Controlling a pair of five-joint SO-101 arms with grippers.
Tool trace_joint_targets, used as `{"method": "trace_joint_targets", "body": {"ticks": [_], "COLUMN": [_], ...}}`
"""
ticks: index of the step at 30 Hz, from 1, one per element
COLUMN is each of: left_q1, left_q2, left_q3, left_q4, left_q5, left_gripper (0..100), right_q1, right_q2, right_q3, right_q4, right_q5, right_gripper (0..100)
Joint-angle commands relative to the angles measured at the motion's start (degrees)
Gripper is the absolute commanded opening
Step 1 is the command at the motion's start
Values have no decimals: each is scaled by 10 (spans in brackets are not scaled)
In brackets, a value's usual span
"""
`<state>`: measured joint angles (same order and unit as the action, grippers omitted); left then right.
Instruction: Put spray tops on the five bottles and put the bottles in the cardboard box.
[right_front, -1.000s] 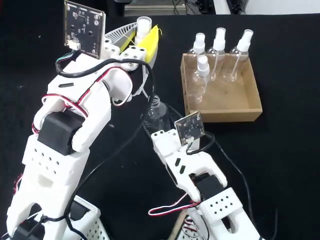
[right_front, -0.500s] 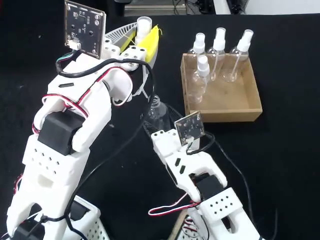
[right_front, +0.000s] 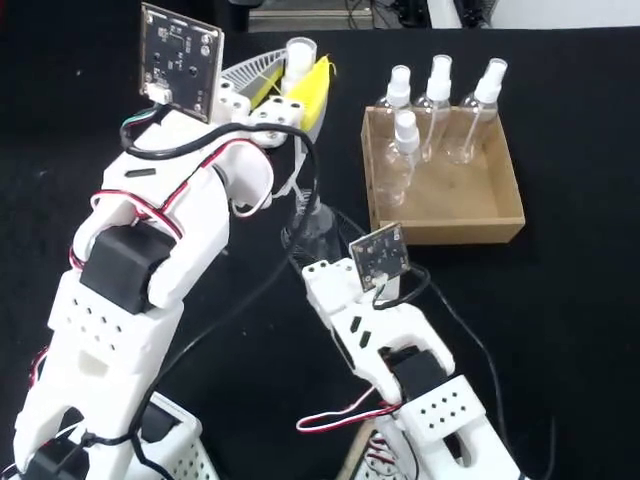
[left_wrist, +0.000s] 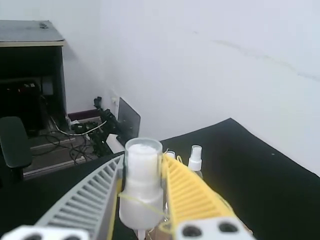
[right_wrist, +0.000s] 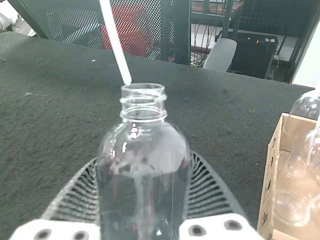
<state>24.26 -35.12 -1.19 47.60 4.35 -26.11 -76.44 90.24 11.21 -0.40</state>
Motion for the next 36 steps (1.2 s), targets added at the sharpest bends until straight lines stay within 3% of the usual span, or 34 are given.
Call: {"method": "trace_joint_targets", "body": {"ticks": [1,22,27,30,36], "left_q1": [2,8,9,4,2], "left_q2": [1,-6,-7,-6,-6], "left_q3": [-5,166,171,151,125], "left_q4": [-48,-62,37,91,127], "left_q5": [-3,2,7,55,104], "left_gripper": [33,33,34,36,250], "right_q1": [-6,-4,-4,-4,-4], "right_q2": [-15,-16,-16,-16,-16], "right_q3": [-1,-3,-4,-5,-3], "right_q4": [-20,-20,-20,-20,-20], "right_q5": [7,7,7,7,7], "right_gripper": [10,10,10,10,10]}}
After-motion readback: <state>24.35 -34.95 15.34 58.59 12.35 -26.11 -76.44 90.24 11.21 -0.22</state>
